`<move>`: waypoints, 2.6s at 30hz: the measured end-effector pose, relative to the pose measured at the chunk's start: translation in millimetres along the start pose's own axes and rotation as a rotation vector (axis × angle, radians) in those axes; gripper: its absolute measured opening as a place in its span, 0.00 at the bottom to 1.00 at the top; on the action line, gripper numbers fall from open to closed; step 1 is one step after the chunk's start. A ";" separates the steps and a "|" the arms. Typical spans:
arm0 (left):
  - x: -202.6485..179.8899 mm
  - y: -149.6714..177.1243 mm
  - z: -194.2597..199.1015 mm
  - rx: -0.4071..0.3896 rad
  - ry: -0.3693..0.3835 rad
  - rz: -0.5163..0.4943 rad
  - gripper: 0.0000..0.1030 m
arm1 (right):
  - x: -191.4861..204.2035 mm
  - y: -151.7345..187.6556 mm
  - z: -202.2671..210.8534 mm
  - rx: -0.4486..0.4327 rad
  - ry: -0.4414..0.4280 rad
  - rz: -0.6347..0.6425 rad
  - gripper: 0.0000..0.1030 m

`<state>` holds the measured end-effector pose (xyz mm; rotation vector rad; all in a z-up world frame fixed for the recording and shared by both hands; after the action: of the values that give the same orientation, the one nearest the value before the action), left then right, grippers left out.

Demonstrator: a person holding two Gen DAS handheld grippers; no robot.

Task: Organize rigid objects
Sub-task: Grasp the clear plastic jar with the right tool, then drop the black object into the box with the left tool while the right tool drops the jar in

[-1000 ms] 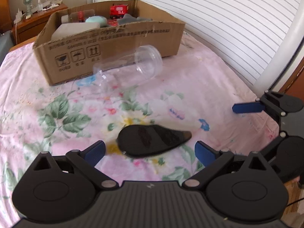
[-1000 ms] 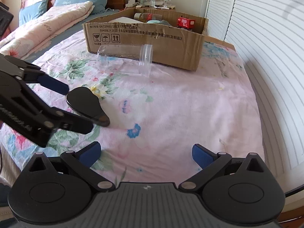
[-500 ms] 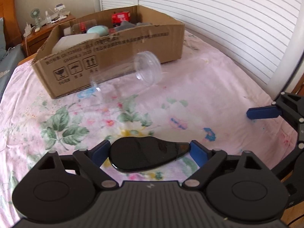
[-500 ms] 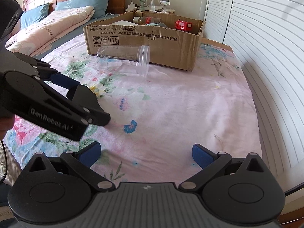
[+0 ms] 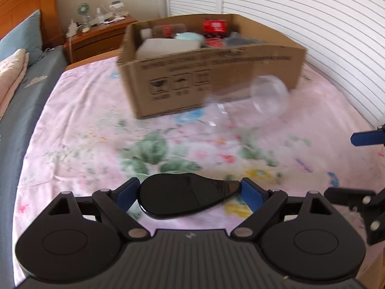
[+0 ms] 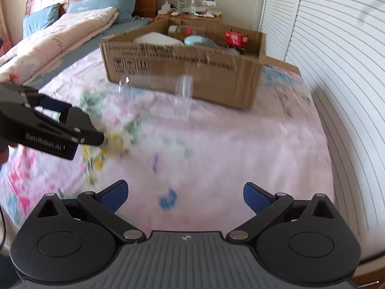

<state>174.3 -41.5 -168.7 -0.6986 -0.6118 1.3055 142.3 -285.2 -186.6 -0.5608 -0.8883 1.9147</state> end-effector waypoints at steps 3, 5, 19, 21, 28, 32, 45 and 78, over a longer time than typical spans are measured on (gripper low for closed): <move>14.7 -1.1 -2.0 -0.005 -0.018 0.014 0.86 | 5.0 -16.0 -9.3 -0.015 -0.016 -0.010 1.00; 24.0 -1.2 -2.1 -0.011 -0.032 0.010 0.86 | 9.1 -27.2 -17.5 -0.024 -0.025 -0.018 1.00; 52.1 0.3 -0.8 -0.028 -0.046 0.024 0.87 | 37.0 -72.4 -74.1 -0.024 -0.018 -0.086 1.00; 51.9 0.4 -0.6 -0.034 -0.045 0.020 0.87 | 39.6 -73.1 -79.2 -0.015 0.009 -0.078 1.00; 53.0 2.7 0.7 0.000 -0.063 0.066 0.88 | 36.4 -73.5 -91.4 0.002 0.077 -0.094 1.00; 52.6 3.1 1.7 0.005 -0.079 0.081 0.87 | 35.4 -74.9 -93.4 -0.001 0.099 -0.091 0.96; 38.6 -4.9 12.5 -0.005 -0.014 -0.024 0.86 | 26.4 -75.7 -70.2 -0.013 0.088 -0.035 0.91; 25.8 -192.4 -40.9 -0.064 0.135 -0.157 0.86 | -33.0 -161.7 -32.2 -0.098 -0.004 -0.013 0.91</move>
<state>332.8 -43.7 -49.4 -0.7691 -0.5888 1.0885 269.3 -252.1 -81.6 -0.6079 -0.9896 1.8686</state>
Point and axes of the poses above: each gripper's, at about its wrist camera, not at the fingertips, and z roughly against the way its jaws point, x to its left, y to its underside, the point moved 9 cm from there along -z, roughly the way its jaws point, and after that the axes turned 10 degrees about -x, right-handed, at the moved point
